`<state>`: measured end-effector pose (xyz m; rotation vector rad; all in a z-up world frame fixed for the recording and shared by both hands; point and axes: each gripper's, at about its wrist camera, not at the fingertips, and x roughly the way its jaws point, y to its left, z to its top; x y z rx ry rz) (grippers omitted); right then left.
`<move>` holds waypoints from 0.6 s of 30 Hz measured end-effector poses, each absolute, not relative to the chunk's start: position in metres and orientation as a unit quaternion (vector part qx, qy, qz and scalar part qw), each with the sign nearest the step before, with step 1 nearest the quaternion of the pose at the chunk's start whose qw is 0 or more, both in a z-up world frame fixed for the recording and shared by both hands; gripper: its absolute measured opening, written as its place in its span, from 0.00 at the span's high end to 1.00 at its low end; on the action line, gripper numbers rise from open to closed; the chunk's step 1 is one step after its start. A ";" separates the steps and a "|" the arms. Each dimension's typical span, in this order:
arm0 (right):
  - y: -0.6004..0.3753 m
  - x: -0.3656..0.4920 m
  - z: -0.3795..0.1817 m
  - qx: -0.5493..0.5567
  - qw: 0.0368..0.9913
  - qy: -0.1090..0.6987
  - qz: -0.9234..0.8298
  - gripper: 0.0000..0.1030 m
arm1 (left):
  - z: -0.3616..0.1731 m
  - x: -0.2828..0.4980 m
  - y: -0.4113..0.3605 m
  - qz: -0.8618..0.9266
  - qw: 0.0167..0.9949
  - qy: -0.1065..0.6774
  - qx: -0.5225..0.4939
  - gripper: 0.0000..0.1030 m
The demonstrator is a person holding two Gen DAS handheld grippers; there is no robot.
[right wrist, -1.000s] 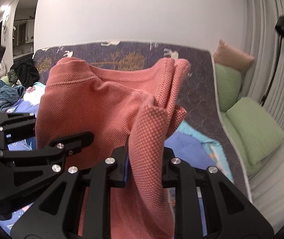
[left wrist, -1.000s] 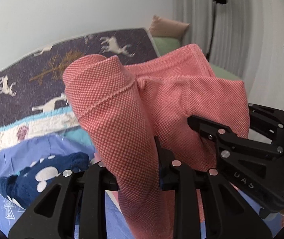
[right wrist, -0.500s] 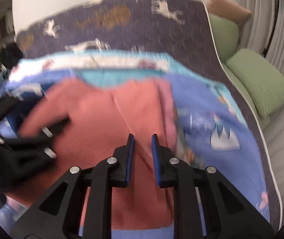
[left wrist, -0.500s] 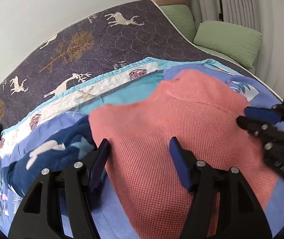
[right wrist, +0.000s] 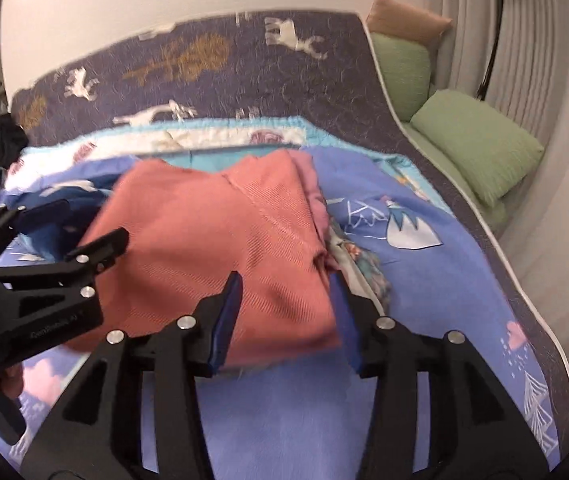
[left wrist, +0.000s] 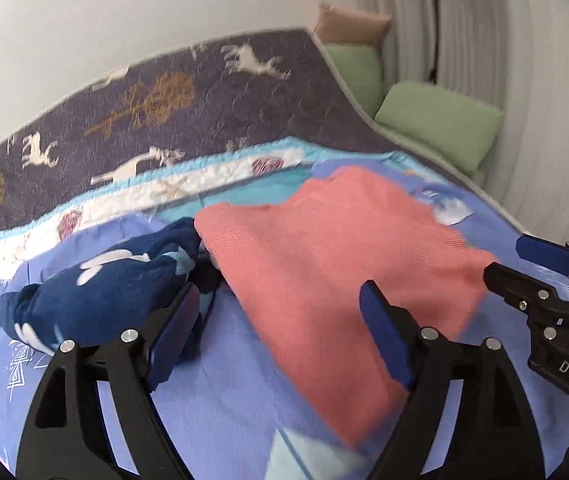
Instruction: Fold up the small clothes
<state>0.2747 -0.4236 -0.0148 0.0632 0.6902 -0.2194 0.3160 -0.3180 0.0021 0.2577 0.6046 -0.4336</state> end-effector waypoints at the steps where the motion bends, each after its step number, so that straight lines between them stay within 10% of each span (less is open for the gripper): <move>1: -0.418 0.256 -0.007 0.030 0.940 0.325 -0.102 0.51 | 0.008 0.301 -0.313 -0.220 0.925 0.283 0.124 0.15; 18: -0.351 0.064 0.060 0.018 0.973 0.204 -0.104 0.10 | 0.063 0.121 -0.245 -0.223 0.949 0.197 0.101 0.01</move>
